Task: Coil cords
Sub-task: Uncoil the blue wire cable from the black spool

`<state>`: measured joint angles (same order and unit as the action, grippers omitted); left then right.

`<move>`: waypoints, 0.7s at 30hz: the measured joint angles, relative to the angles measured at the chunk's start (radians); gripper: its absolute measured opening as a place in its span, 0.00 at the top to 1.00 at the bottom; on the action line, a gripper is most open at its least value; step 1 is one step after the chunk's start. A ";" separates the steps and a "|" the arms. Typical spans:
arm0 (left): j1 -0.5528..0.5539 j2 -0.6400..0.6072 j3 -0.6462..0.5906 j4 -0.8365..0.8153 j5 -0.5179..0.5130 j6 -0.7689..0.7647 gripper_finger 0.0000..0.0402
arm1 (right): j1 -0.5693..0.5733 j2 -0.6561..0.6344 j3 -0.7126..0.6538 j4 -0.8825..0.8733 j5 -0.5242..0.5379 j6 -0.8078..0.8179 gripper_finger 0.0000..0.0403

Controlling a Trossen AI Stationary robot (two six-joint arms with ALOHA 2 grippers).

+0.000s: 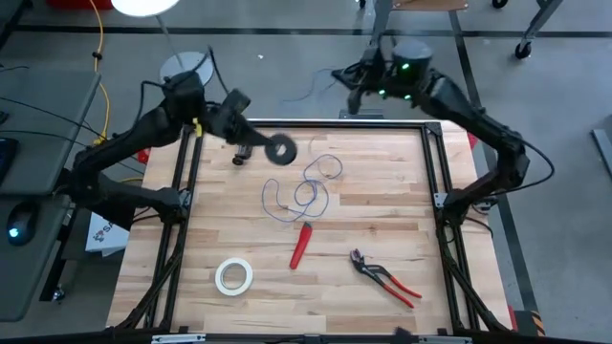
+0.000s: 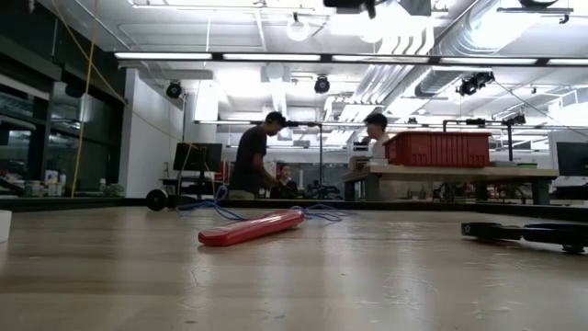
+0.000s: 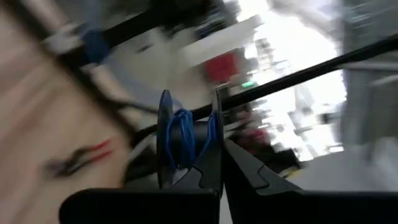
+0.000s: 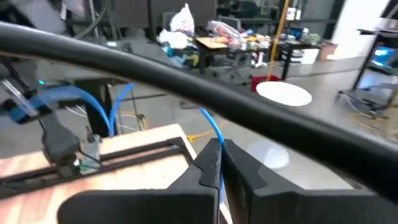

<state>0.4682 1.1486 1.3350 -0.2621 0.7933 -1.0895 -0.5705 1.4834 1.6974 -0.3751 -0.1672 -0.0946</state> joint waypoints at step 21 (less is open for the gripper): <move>0.304 0.006 0.001 0.642 -0.477 0.055 1.00 | 0.194 -0.054 0.089 -0.463 -0.045 0.026 1.00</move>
<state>0.7719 1.1544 1.3357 0.3798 0.3164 -1.0350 -0.3768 1.4298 1.7863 -0.8381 -0.2124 -0.0683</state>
